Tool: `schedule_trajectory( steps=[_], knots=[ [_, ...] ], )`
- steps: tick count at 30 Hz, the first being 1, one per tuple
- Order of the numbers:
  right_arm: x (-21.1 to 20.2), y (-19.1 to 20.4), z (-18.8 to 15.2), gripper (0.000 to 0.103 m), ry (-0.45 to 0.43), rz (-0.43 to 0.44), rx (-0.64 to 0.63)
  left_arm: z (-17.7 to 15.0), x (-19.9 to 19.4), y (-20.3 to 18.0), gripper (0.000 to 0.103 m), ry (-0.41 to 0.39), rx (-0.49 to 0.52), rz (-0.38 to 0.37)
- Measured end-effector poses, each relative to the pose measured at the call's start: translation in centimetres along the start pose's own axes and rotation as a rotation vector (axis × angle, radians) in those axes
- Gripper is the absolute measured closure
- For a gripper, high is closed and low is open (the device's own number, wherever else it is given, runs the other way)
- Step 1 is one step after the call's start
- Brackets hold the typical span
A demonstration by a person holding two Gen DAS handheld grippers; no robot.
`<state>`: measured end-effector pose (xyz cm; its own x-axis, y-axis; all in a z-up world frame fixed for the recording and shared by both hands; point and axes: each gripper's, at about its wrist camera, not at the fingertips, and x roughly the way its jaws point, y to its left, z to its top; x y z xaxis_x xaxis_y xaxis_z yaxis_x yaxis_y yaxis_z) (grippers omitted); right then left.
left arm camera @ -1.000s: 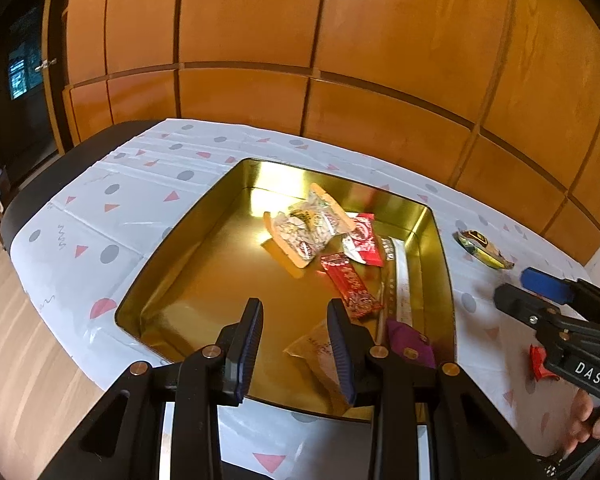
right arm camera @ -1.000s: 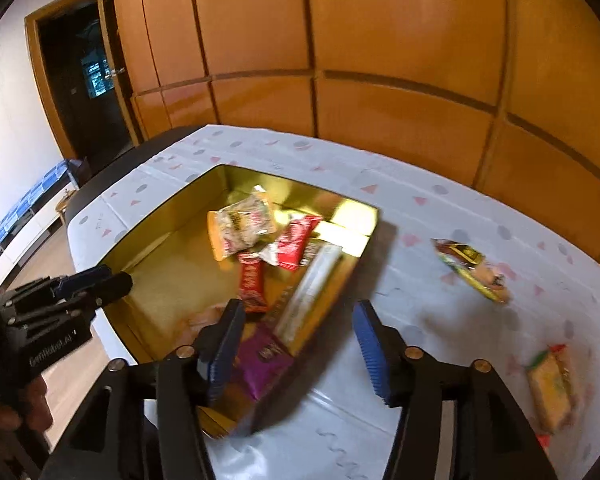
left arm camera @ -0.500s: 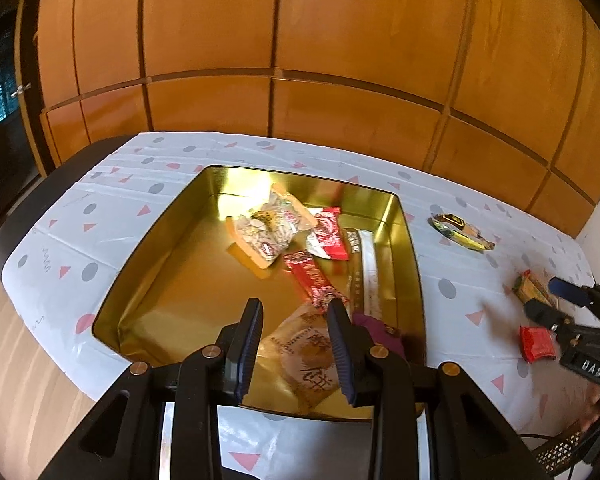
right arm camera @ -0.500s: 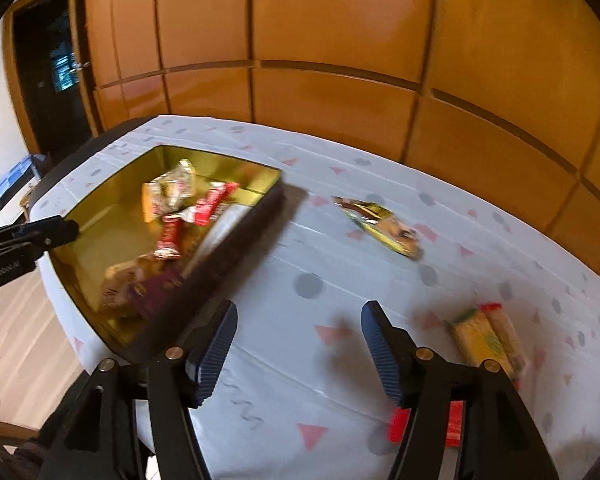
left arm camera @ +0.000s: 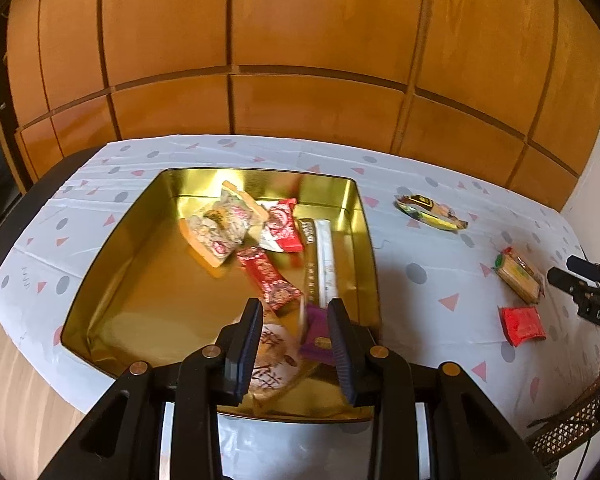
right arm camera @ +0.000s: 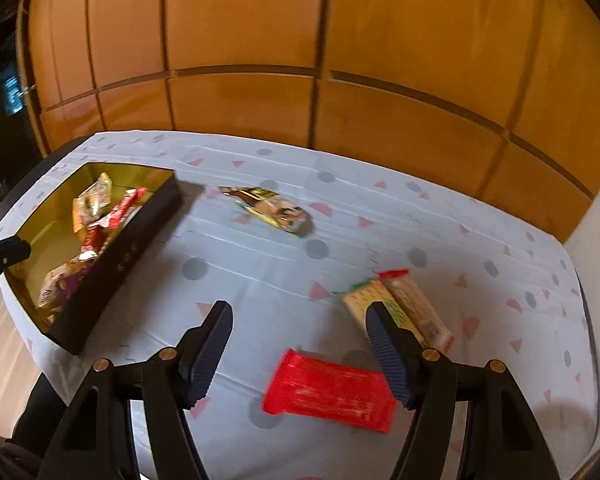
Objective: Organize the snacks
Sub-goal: 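Move both grippers back over the remaining snack packets, then grasp the brown Nanfang packet with the left gripper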
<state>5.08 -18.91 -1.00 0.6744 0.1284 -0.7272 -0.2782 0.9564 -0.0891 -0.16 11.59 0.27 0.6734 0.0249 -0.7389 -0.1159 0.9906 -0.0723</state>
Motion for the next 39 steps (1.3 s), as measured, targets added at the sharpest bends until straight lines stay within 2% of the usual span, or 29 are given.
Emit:
schedule_trajectory(
  steps=[6, 11, 14, 16, 22, 24, 29, 34, 39],
  knots=[
    [-1.0, -6.9, 0.0, 0.033, -0.018, -0.071, 0.195, -0.3, -0.2, -1.2, 0.069, 0.000, 0.030, -0.054],
    [-1.9, -15.1, -0.8, 0.024, -0.067, -0.134, 0.490, -0.5, 0.1, -2.5, 0.069, 0.013, 0.059, -0.086],
    [-1.3, -17.7, -1.6, 0.024, -0.078, -0.166, 0.578, -0.7, 0.1, -3.7, 0.069, 0.026, 0.097, -0.115],
    [-0.8, -18.5, -1.7, 0.024, -0.081, -0.143, 0.626, -0.6, 0.2, -4.4, 0.069, 0.033, 0.117, -0.128],
    [-1.1, -17.9, -1.4, 0.019, -0.125, -0.130, 0.600, 1.0, 0.6, -7.3, 0.069, 0.062, 0.164, -0.194],
    [-1.2, -17.7, -1.3, 0.019, -0.134, -0.125, 0.593, 2.1, 1.2, -8.5, 0.063, 0.085, 0.154, -0.220],
    [-1.4, -17.3, -1.3, 0.016, -0.159, -0.109, 0.573, 4.7, 3.6, -11.8, 0.062, 0.131, 0.150, -0.259],
    [-1.5, -16.6, -1.1, 0.014, -0.171, -0.099, 0.536, 7.5, 8.3, -14.8, 0.062, 0.238, 0.044, -0.290],
    [-1.1, -16.3, -0.9, 0.013, -0.159, -0.072, 0.517, 9.6, 14.2, -16.0, 0.061, 0.349, -0.123, -0.252]
  ],
)
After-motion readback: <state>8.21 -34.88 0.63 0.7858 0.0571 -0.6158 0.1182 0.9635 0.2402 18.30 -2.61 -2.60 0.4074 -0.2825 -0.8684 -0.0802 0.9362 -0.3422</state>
